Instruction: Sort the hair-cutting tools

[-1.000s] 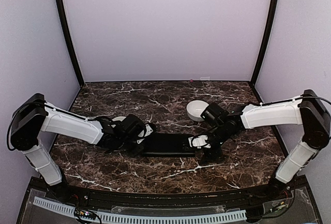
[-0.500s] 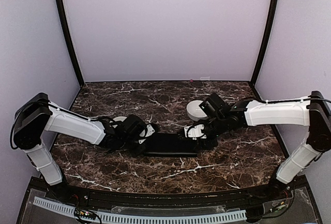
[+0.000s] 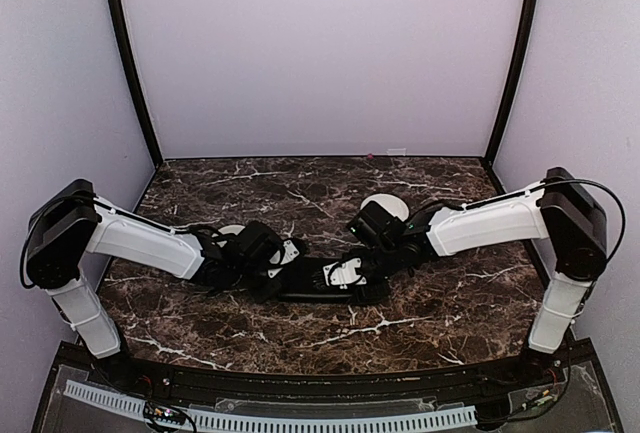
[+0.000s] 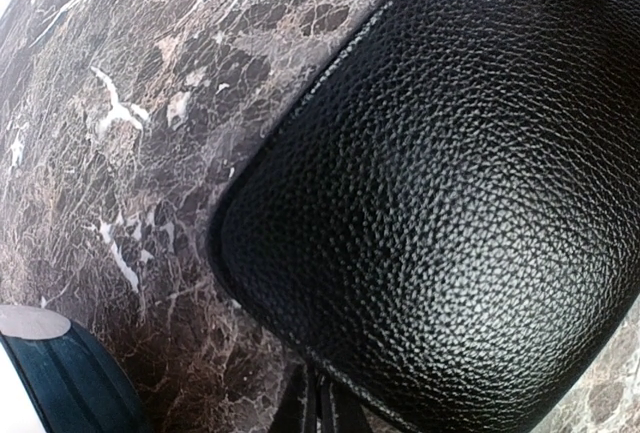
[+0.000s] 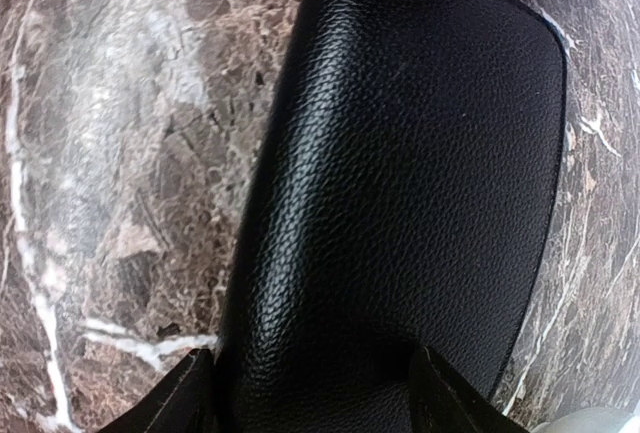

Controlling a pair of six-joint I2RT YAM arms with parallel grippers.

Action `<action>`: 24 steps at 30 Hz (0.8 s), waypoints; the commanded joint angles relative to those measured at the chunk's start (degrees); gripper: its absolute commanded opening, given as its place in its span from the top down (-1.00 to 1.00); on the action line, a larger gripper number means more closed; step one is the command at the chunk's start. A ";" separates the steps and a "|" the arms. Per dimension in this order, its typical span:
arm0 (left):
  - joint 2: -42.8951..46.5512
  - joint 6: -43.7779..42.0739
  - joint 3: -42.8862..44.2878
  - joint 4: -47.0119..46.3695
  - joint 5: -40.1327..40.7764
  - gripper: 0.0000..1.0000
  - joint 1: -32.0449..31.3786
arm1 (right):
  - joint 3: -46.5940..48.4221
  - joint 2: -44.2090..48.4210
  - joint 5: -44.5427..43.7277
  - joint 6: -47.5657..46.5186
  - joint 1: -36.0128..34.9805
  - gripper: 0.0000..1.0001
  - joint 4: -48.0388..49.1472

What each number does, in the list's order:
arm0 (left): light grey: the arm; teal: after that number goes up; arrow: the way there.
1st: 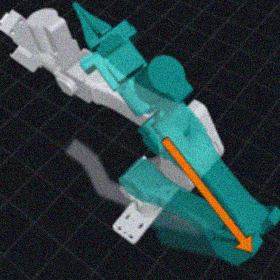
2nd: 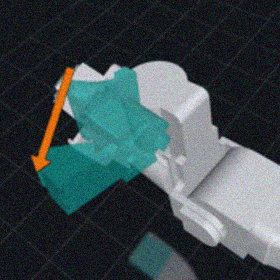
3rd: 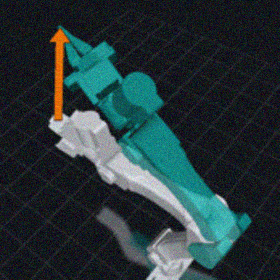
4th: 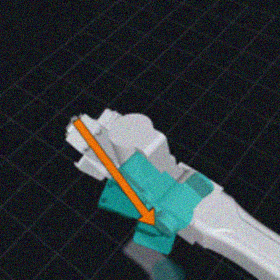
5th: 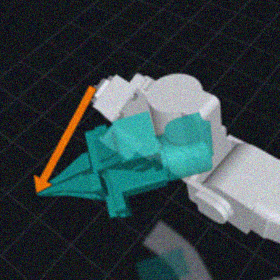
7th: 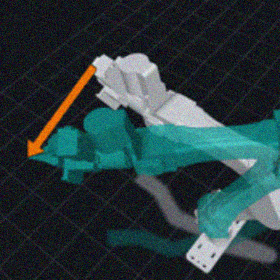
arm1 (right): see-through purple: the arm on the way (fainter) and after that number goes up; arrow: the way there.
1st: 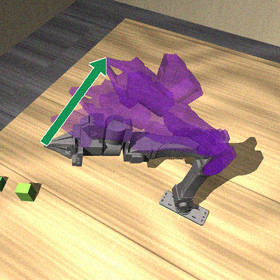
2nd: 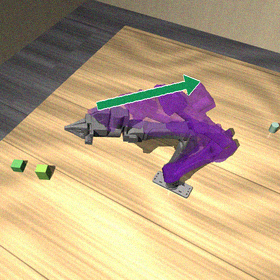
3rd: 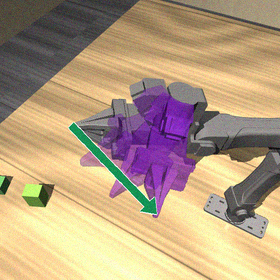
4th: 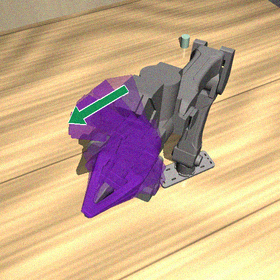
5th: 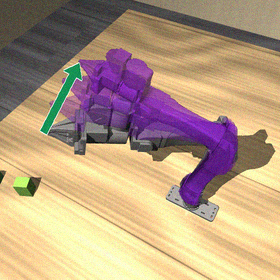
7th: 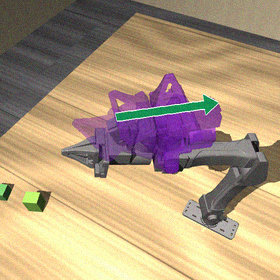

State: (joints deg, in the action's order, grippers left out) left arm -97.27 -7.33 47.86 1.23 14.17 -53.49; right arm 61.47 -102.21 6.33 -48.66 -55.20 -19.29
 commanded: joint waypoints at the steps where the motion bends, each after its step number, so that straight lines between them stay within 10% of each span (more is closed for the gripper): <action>1: 1.54 1.95 -0.27 -0.65 -2.53 1.00 -0.12 | 0.00 -4.08 -2.13 2.26 -0.48 -0.28 1.96; 24: 7.47 18.13 -6.59 9.69 -14.60 0.89 -6.62 | -0.59 -3.95 -0.22 6.43 2.30 -0.11 1.52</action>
State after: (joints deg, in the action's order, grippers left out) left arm -88.58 8.82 39.55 5.80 2.52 -58.17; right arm 61.89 -103.20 7.05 -45.12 -54.04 -17.52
